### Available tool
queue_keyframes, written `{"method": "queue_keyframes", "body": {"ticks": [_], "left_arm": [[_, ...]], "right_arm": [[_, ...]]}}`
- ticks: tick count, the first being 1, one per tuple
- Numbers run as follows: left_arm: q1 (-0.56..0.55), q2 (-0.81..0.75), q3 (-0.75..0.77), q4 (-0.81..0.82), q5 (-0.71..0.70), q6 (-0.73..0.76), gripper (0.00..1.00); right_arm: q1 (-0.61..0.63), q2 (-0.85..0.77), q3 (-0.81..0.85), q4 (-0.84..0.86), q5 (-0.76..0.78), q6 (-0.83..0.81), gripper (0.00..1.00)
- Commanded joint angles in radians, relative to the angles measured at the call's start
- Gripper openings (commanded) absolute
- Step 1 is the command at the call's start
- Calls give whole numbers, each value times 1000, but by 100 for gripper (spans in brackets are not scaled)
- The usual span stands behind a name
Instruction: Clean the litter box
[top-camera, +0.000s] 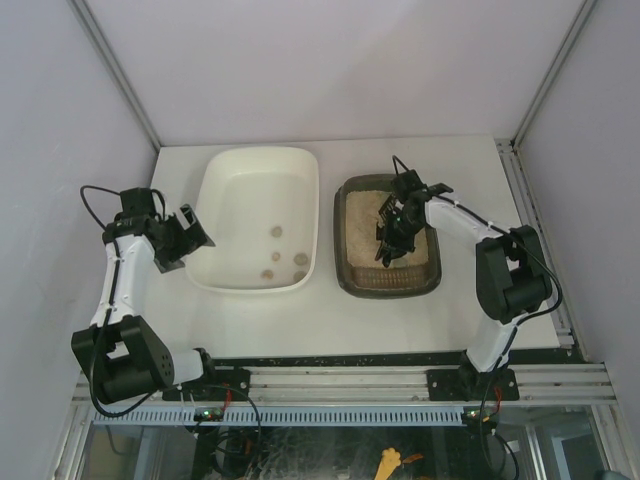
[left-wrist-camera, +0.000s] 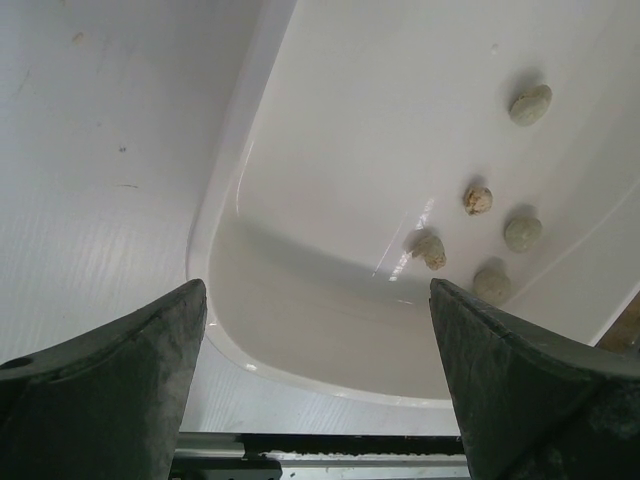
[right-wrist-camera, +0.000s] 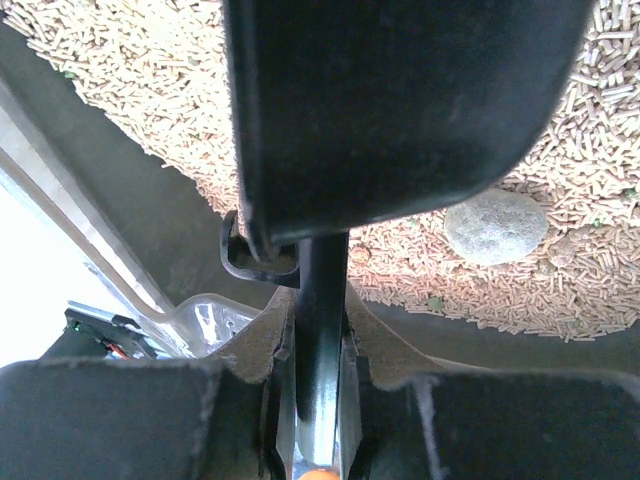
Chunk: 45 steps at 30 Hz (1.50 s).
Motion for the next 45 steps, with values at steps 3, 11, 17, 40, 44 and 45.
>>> {"method": "queue_keyframes", "body": {"ticks": [3, 11, 17, 40, 44, 45], "left_arm": [[-2, -39, -9, -2, -13, -7, 96], [-3, -60, -23, -2, -22, -5, 96], [-3, -68, -28, -3, -28, -5, 96], [-3, -56, -28, -2, -44, -2, 96], [-3, -49, -25, -5, -63, 4, 96], [-3, -43, -20, -11, -68, 7, 96]], "right_arm": [[17, 7, 0, 32, 11, 8, 0], [56, 68, 40, 21, -8, 10, 0], [67, 100, 79, 35, -50, 11, 0], [-47, -128, -193, 330, -281, 40, 0], [-50, -228, -317, 454, -319, 65, 0], [-51, -251, -352, 501, -343, 67, 0]]}}
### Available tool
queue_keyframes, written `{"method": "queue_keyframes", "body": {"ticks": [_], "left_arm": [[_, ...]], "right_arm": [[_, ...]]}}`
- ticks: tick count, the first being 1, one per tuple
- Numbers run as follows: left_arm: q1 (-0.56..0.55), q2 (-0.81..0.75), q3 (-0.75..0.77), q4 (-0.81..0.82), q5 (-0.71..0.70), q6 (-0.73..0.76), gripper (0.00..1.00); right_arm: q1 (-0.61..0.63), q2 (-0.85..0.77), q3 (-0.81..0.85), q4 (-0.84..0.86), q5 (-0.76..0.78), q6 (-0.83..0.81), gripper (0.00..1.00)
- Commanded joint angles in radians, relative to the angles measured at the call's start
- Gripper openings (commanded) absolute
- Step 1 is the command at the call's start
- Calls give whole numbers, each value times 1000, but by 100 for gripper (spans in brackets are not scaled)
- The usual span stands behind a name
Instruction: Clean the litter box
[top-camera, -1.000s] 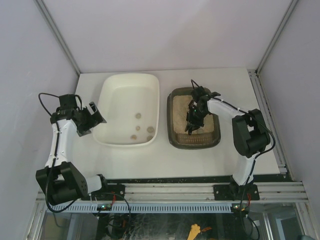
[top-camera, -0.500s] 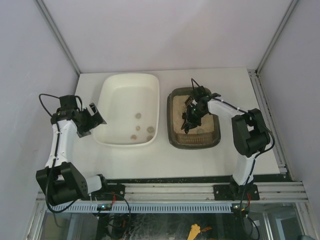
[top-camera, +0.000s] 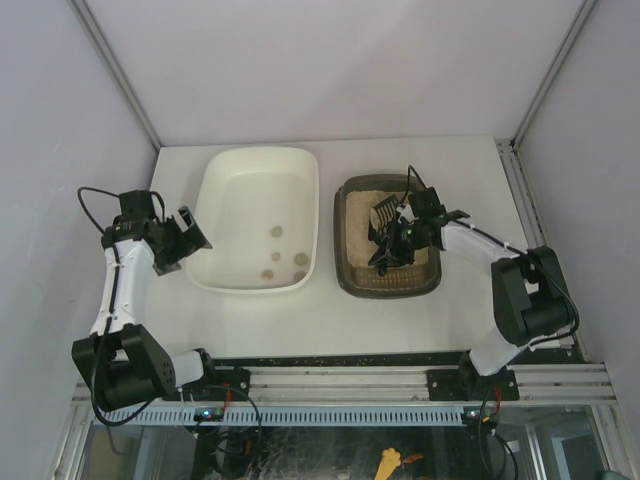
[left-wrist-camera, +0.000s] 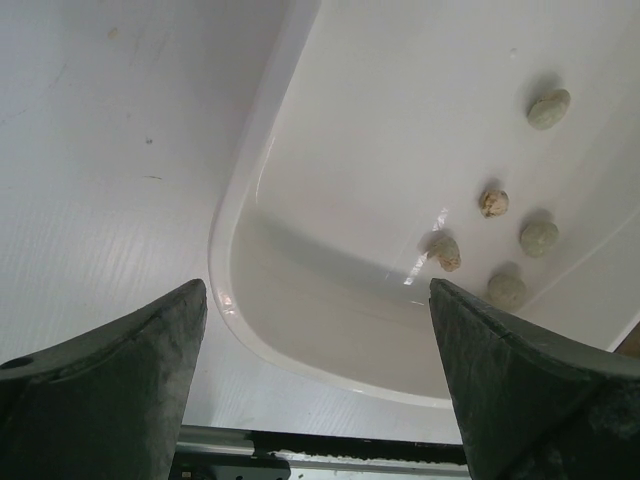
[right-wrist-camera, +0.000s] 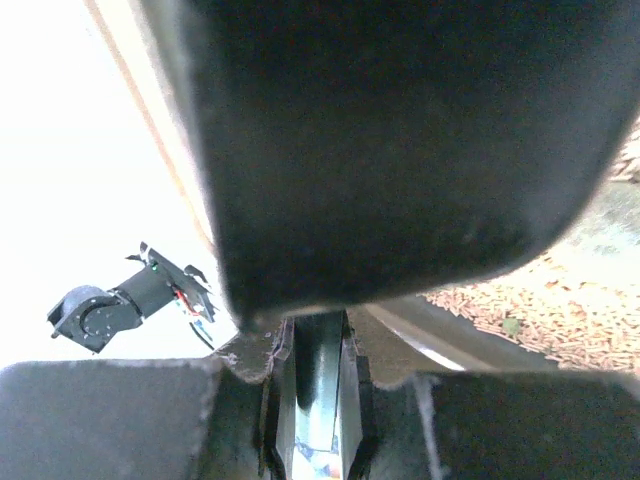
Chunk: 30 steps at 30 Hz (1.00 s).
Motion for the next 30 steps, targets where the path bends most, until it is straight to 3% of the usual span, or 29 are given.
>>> {"method": "queue_keyframes", "body": {"ticks": [1, 8, 14, 18, 23, 27, 30], "left_arm": [[-3, 3, 0, -5, -36, 10, 96], [-13, 16, 75, -58, -150, 123, 95], [-22, -78, 115, -28, -273, 141, 97], [-22, -64, 154, -55, -261, 85, 96], [-55, -71, 134, -38, -267, 30, 96], [-91, -83, 126, -35, -307, 26, 96], [-105, -83, 116, -28, -320, 26, 96]], "right_arm": [[-5, -137, -121, 231, -107, 30, 0], [-63, -243, -313, 566, -281, 126, 0], [-103, -240, -478, 1030, -361, 330, 0], [-109, -194, -600, 1482, -404, 581, 0], [-28, -187, -634, 1469, -400, 564, 0], [-130, -187, -751, 1705, -394, 706, 0], [-92, -191, -758, 1656, -381, 680, 0]]}}
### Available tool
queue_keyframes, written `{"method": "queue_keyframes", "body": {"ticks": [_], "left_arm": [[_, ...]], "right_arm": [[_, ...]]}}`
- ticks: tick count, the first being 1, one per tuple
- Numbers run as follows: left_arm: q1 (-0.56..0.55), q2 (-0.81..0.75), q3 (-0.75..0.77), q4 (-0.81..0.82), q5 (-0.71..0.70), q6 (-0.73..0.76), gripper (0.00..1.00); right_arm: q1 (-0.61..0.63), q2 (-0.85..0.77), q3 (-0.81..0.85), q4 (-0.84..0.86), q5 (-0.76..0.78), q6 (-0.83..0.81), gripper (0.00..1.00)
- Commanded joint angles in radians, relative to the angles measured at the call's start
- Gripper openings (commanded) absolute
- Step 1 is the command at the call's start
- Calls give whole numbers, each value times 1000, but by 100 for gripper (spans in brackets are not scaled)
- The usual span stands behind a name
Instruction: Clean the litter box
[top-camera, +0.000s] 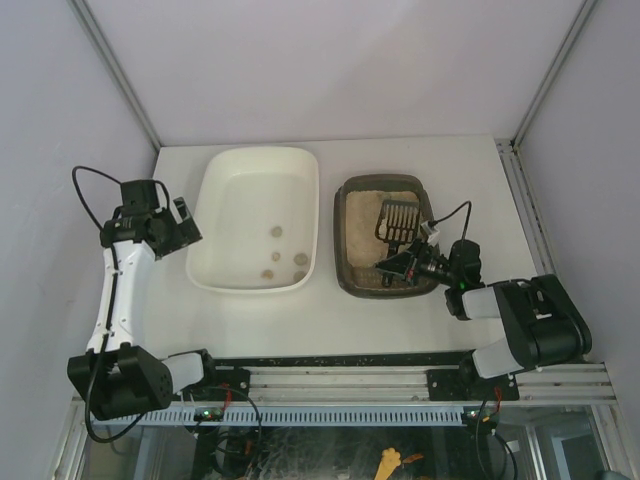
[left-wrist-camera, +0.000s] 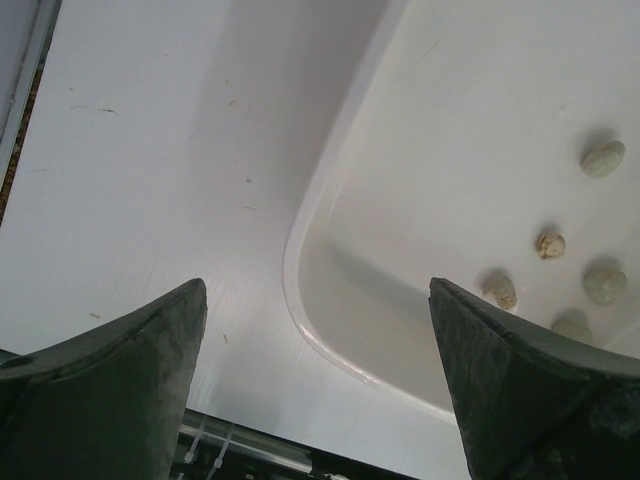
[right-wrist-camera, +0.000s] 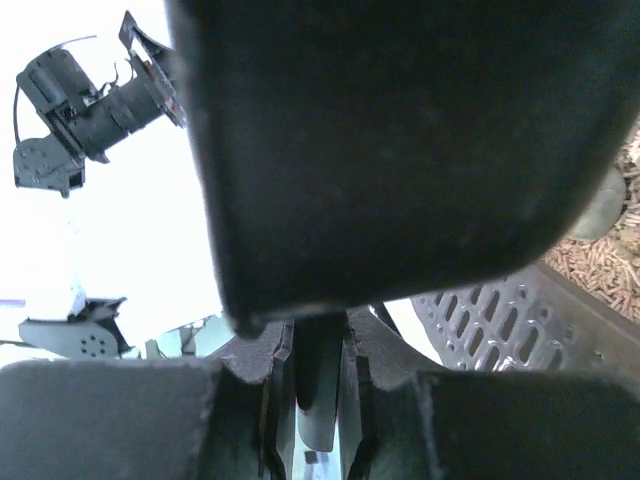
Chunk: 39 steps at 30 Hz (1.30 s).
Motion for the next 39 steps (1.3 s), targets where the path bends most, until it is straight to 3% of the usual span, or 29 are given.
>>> {"method": "queue_keyframes", "body": {"ticks": [1, 3, 6, 11, 17, 22, 27, 32, 36, 39], "left_arm": [[-22, -30, 12, 22, -45, -24, 96], [-26, -28, 13, 22, -49, -24, 96], [-35, -30, 6, 28, -51, -25, 95], [-44, -27, 4, 28, -65, -27, 95], [-44, -31, -5, 29, -72, -30, 95], [-43, -24, -4, 29, -80, -30, 96], [-46, -17, -1, 28, -72, -36, 95], [-46, -25, -5, 29, -71, -35, 94], [-46, -32, -15, 34, -54, -32, 93], [-46, -39, 3, 34, -54, -16, 93]], "right_arm": [[61, -19, -7, 107, 15, 30, 0], [60, -20, -4, 138, 5, 51, 0], [-47, 4, -30, 260, -14, 136, 0], [39, 0, 41, 24, -34, 3, 0], [-41, 49, 47, 158, -53, 108, 0], [98, 55, 115, -35, -67, -19, 0], [-30, 54, 96, 70, -70, 78, 0], [60, -5, 138, -143, -47, -73, 0], [108, -45, 162, -210, -17, -124, 0], [160, -73, 239, -429, 49, -218, 0]]}}
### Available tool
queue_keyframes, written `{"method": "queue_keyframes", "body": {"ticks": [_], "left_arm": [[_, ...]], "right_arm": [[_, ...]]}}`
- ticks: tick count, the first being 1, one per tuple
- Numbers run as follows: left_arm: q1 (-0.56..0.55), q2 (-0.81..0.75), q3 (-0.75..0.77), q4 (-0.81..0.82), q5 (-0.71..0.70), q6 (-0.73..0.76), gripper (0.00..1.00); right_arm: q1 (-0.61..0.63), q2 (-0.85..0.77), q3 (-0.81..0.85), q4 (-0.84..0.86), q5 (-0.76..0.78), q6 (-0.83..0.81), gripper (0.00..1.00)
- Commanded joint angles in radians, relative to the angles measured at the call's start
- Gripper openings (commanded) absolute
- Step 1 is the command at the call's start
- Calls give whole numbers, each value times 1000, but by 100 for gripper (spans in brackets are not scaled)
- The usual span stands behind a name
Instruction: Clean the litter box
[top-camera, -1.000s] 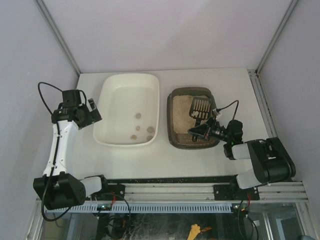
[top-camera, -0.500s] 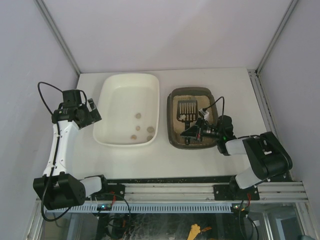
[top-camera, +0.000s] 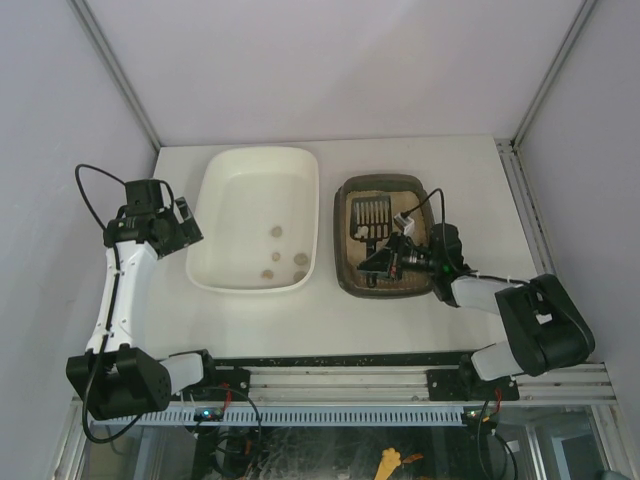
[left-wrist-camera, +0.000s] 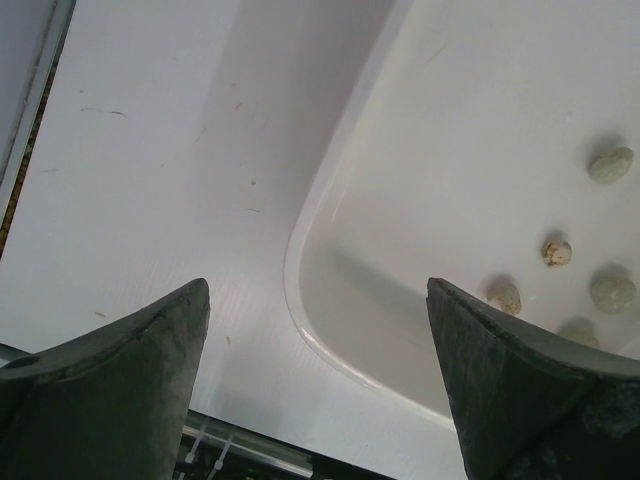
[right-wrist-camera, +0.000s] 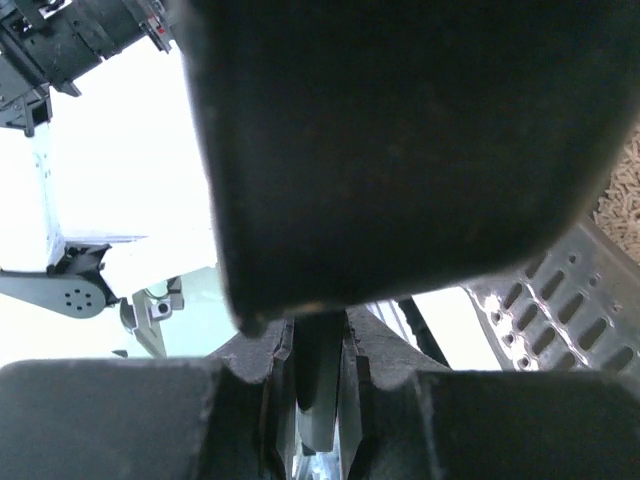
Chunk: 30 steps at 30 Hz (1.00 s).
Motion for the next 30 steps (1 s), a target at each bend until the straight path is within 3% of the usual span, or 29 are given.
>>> {"method": "queue_keyframes", "body": {"ticks": [1, 4, 9, 14, 23, 30], "left_arm": [[-5, -43, 21, 30, -5, 28, 92], [8, -63, 70, 30, -55, 30, 93], [85, -57, 109, 31, 88, 24, 95], [147, -39, 120, 26, 169, -11, 100], [226, 0, 107, 12, 261, -62, 100], [231, -27, 71, 55, 269, -110, 100]], "right_arm": [[75, -63, 150, -300, 110, -192, 0], [172, -61, 299, -564, 232, -316, 0], [323, 53, 612, -966, 449, -472, 0], [428, 225, 911, -1254, 639, -553, 0], [648, 549, 1495, -1758, 1242, -729, 0], [769, 778, 1829, -1993, 1646, -790, 0]]}}
